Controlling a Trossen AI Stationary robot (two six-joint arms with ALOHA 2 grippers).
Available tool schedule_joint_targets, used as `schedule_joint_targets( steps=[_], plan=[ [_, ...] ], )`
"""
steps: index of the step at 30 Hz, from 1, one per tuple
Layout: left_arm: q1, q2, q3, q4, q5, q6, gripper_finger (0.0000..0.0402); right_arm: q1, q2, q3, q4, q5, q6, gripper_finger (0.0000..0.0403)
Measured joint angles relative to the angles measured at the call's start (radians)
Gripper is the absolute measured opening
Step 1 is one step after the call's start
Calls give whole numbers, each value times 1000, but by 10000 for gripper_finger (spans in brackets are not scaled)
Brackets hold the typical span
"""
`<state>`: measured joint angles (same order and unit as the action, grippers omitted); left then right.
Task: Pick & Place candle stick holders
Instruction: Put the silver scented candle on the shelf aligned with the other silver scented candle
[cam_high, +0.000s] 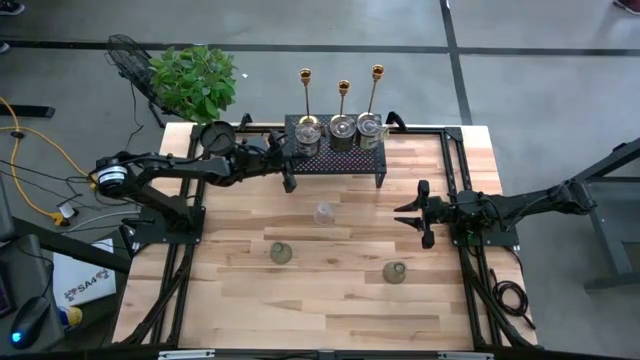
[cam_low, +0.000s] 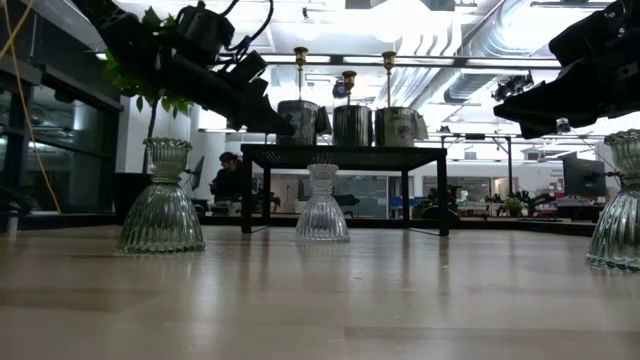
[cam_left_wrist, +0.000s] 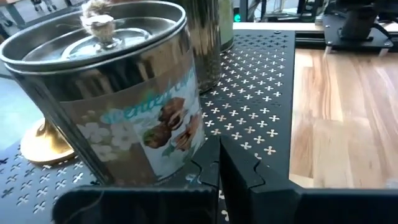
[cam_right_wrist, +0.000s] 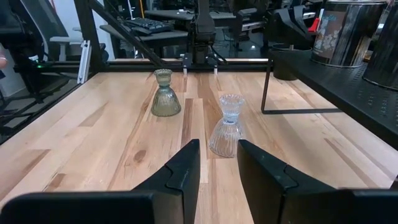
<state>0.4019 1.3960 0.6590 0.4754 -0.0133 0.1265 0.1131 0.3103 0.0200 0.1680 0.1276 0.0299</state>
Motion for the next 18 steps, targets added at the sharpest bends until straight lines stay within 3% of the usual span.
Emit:
schedule_joint_targets(
  steps=[18],
  plan=[
    [6,0,1,2,-86,0,0,0,0,0,0,0,0,99]
  ],
)
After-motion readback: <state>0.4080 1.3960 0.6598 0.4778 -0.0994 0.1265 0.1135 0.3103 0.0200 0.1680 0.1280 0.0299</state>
